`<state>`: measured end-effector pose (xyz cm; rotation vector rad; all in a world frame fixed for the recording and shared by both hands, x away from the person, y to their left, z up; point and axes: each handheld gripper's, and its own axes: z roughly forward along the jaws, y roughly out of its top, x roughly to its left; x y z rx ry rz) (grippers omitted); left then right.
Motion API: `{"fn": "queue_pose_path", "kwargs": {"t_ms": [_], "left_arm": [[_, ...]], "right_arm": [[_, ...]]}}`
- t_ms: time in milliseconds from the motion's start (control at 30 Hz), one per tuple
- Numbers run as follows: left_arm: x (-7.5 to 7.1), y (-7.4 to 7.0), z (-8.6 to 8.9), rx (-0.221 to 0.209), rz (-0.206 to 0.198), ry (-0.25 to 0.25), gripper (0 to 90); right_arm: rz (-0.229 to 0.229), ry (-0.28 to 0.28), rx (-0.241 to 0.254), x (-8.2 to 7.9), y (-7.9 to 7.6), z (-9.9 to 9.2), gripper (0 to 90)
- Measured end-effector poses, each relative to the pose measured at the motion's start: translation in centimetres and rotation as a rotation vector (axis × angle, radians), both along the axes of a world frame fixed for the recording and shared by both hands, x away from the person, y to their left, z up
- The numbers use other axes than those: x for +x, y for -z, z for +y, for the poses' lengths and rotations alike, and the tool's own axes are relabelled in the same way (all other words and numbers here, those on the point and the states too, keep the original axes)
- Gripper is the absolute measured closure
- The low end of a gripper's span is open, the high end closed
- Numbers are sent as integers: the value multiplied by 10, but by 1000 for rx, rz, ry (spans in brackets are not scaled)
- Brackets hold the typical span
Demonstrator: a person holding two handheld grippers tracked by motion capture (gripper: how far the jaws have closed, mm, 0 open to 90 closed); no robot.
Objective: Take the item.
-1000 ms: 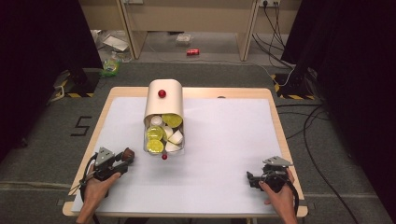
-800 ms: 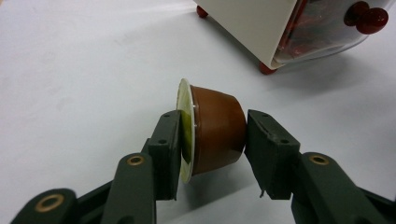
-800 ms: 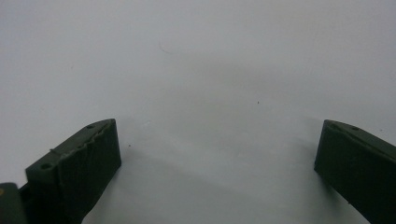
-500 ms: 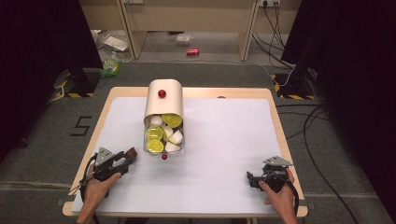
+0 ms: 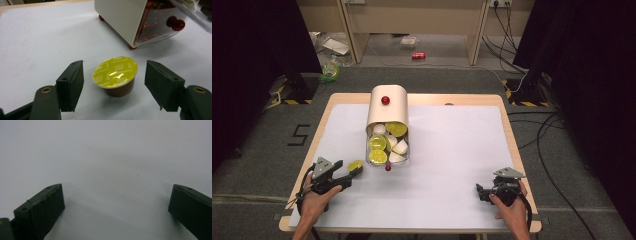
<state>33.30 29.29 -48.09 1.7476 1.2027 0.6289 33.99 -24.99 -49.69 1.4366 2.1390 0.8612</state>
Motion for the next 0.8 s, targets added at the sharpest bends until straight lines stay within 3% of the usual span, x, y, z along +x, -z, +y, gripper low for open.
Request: {"fn": "queue_pose_path", "kwargs": {"t_ms": [533, 800], "left_arm": [[-13, -18, -5, -3, -62, 5, 301], [-21, -22, -9, -3, -80, 6, 245]], "right_arm": [[0, 0, 0, 0, 0, 0, 6], [0, 0, 1, 0, 0, 0, 6]]}}
